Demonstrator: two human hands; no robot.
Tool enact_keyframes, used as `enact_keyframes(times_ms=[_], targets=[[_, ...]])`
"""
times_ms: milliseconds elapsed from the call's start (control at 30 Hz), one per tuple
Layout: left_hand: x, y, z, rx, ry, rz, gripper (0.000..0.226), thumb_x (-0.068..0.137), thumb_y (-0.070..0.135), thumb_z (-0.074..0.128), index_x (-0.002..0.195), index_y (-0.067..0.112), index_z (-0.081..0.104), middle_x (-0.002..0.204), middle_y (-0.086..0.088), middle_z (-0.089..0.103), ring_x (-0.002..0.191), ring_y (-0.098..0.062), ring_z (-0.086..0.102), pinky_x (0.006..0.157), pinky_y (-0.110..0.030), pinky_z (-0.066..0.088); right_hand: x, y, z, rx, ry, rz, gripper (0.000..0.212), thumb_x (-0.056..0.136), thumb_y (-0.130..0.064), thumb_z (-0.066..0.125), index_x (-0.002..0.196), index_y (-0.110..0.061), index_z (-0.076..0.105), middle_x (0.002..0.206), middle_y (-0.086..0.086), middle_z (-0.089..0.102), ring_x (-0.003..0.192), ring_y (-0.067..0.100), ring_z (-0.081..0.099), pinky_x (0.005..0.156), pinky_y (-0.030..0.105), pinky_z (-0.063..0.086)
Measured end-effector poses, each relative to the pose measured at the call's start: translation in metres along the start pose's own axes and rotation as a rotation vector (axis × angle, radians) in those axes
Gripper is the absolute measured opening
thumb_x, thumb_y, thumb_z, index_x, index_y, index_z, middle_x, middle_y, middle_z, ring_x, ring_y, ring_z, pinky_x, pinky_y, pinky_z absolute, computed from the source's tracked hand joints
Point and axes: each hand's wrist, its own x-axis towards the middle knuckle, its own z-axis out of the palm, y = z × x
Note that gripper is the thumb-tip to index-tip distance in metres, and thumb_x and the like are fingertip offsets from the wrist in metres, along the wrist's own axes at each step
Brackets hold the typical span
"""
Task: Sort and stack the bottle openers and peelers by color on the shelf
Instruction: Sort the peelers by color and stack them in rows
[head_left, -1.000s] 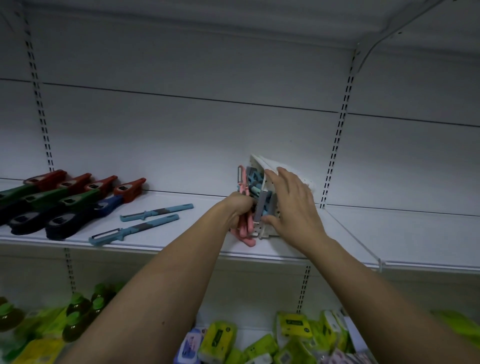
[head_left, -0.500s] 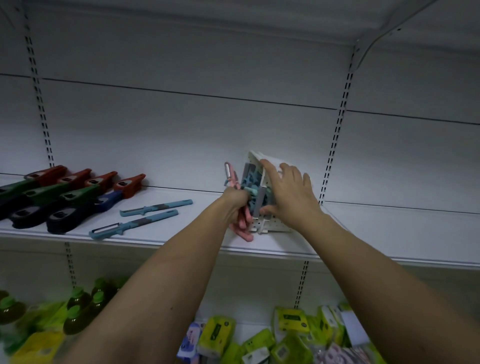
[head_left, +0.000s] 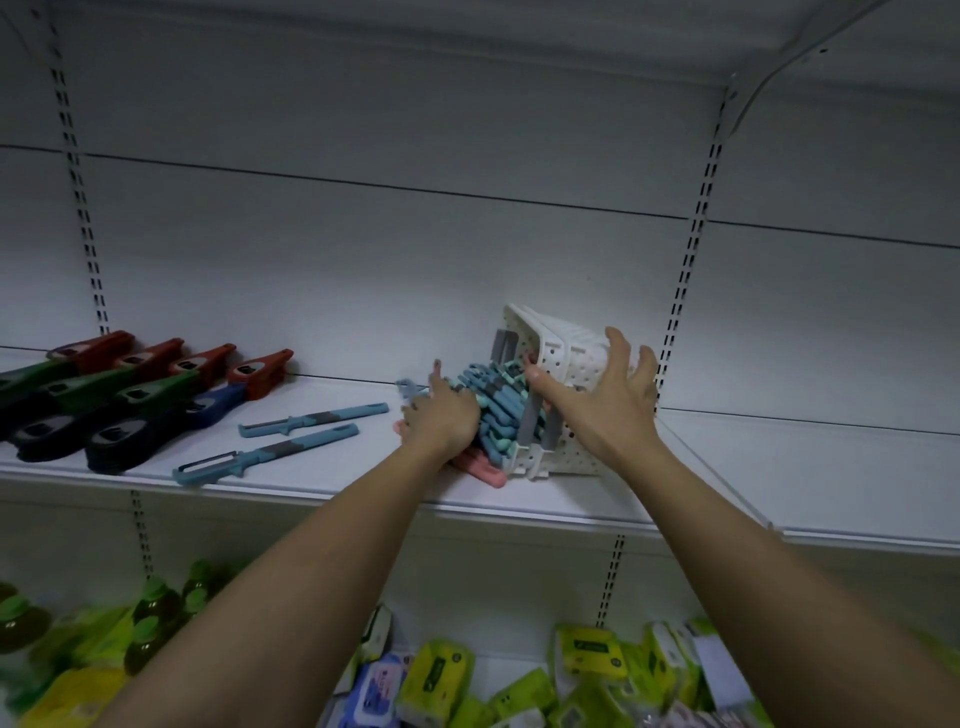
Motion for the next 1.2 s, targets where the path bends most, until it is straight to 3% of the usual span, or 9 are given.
enact_keyframes(times_ms=[67, 133, 233, 300, 433, 700, 933, 1100, 1200], targets=[[-0.013, -0.003, 0.0, 0.068, 0.03, 0.089, 0.069, 0.099, 0.062, 0.019, 0.157, 0.027, 0.01, 0.164, -0.015, 0.013, 0.149, -0.041, 0.013, 0.119, -0.061, 0.008, -0.004, 0.001, 0.003, 0.017, -0.001, -0.011, 0.112, 0.067, -0.072, 0.071, 0.153, -0.038, 0.008, 0.161, -0.001, -0.015, 0.148, 0.037, 0.004, 0.113, 0.058, 0.023], [-0.021, -0.003, 0.003, 0.145, 0.006, 0.194, 0.078, 0.091, 0.076, 0.018, 0.157, 0.036, 0.009, 0.166, -0.006, -0.005, 0.151, -0.038, 0.001, 0.117, -0.065, 0.002, -0.006, 0.001, 0.007, 0.036, 0.019, -0.025, 0.108, 0.068, -0.066, 0.075, 0.152, -0.038, 0.013, 0.16, -0.001, -0.014, 0.145, 0.039, 0.011, 0.112, 0.053, 0.028], [-0.027, -0.003, 0.006, 0.239, -0.029, 0.324, 0.076, 0.089, 0.077, 0.025, 0.155, 0.044, 0.007, 0.163, 0.004, -0.021, 0.15, -0.029, -0.019, 0.114, -0.067, -0.004, -0.006, -0.003, 0.01, 0.034, 0.05, -0.035, 0.094, 0.072, -0.06, 0.075, 0.147, -0.039, 0.023, 0.157, -0.002, -0.008, 0.14, 0.039, 0.015, 0.106, 0.049, 0.034], [-0.026, -0.005, 0.006, 0.282, -0.033, 0.405, 0.07, 0.093, 0.071, 0.027, 0.155, 0.043, 0.01, 0.165, 0.006, -0.015, 0.15, -0.023, -0.019, 0.116, -0.065, -0.001, -0.006, -0.002, 0.011, 0.017, 0.073, -0.048, 0.087, 0.074, -0.058, 0.073, 0.145, -0.039, 0.027, 0.155, -0.002, -0.002, 0.136, 0.04, 0.019, 0.103, 0.047, 0.036], [-0.025, -0.008, 0.003, 0.3, -0.097, 0.456, 0.064, 0.097, 0.064, 0.028, 0.155, 0.039, 0.019, 0.166, 0.001, 0.009, 0.151, -0.025, 0.011, 0.121, -0.052, 0.013, -0.005, -0.001, 0.009, -0.008, 0.097, -0.062, 0.082, 0.074, -0.056, 0.073, 0.143, -0.037, 0.031, 0.152, 0.001, 0.004, 0.133, 0.039, 0.025, 0.102, 0.045, 0.037], [-0.03, -0.005, 0.005, 0.381, -0.074, 0.472, 0.055, 0.101, 0.057, 0.018, 0.154, 0.043, 0.013, 0.166, 0.005, -0.002, 0.152, -0.024, -0.006, 0.115, -0.068, -0.001, -0.004, -0.013, 0.003, -0.136, 0.104, -0.193, 0.081, 0.071, -0.055, 0.075, 0.14, -0.036, 0.037, 0.154, 0.001, 0.005, 0.133, 0.038, 0.023, 0.096, 0.046, 0.041], [-0.032, 0.006, 0.012, 0.398, -0.118, 0.517, 0.069, 0.095, 0.071, 0.02, 0.155, 0.041, 0.006, 0.166, 0.008, -0.004, 0.152, -0.022, -0.006, 0.114, -0.069, 0.001, 0.005, -0.011, -0.006, -0.358, 0.113, -0.284, 0.083, 0.067, -0.058, 0.075, 0.138, -0.036, 0.038, 0.153, 0.003, 0.006, 0.128, 0.039, 0.027, 0.099, 0.056, 0.043], [-0.031, 0.012, 0.017, 0.445, -0.137, 0.546, 0.067, 0.095, 0.068, 0.027, 0.154, 0.041, 0.011, 0.165, 0.009, 0.007, 0.152, -0.025, 0.002, 0.114, -0.07, 0.006, 0.004, -0.006, -0.018, -0.643, 0.079, -0.448, 0.077, 0.066, -0.053, 0.072, 0.134, -0.036, 0.039, 0.154, 0.007, 0.004, 0.124, 0.04, 0.031, 0.097, 0.055, 0.039], [-0.028, 0.015, 0.019, 0.496, -0.162, 0.519, 0.076, 0.09, 0.075, 0.026, 0.155, 0.04, 0.005, 0.166, 0.008, 0.004, 0.152, -0.026, 0.002, 0.113, -0.07, 0.008, 0.005, 0.004, -0.023, -0.771, 0.057, -0.534, 0.073, 0.067, -0.053, 0.072, 0.13, -0.036, 0.04, 0.154, 0.011, 0.005, 0.123, 0.042, 0.03, 0.094, 0.056, 0.039]])
